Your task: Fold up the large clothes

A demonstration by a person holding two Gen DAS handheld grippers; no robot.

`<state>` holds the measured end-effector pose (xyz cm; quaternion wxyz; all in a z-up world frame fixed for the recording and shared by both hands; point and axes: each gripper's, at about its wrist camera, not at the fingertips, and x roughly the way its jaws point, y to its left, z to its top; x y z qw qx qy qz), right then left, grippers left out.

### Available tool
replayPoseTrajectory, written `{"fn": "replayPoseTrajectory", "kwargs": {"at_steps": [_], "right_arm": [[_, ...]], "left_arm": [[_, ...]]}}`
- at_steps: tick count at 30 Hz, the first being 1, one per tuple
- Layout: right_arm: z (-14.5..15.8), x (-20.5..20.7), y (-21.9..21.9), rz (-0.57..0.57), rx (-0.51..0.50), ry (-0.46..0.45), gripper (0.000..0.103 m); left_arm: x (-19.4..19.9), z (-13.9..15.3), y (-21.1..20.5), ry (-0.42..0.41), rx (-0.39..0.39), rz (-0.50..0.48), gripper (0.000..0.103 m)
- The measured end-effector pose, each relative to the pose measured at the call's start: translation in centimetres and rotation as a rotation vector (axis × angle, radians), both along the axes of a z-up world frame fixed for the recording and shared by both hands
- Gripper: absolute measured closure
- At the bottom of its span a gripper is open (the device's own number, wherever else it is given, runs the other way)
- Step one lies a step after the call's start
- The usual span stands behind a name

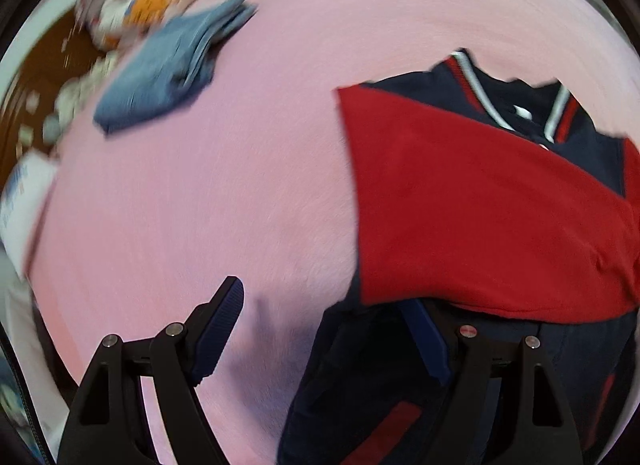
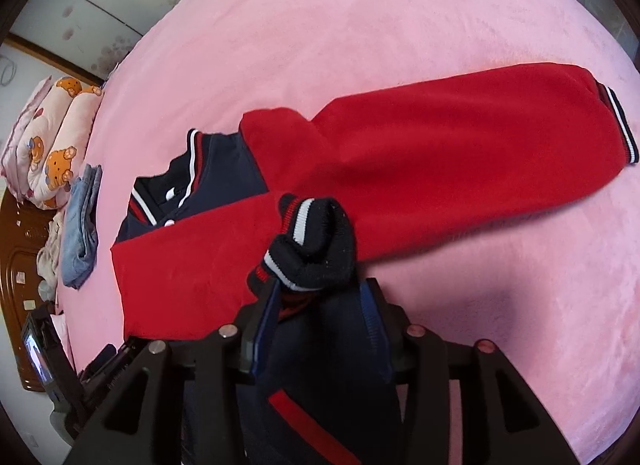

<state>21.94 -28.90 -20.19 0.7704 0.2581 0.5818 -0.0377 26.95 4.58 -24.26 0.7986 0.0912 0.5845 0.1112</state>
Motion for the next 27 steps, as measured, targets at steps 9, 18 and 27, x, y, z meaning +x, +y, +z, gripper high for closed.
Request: {"fn": "replayPoseTrajectory", "kwargs": {"at_steps": [9,18,27], "right_arm": [[-0.1,2.1,1.1,0.052,0.049,-0.024,0.077],[1.2,3.9,3.4,0.174,0.030,-0.186,0.086],[-0.4,3.0,1.5,0.162,-0.070,-0.139,0.087]], "left_arm": [[0.9,-0.5,-0.2,0.024,-0.070,-0.025,0.089],[-0.4,-0.2,3.3,-0.018,-0.313,0.179,0.087],[-0.2,-2.2,6.3,0.027,-0.526,0.284,0.087]]}}
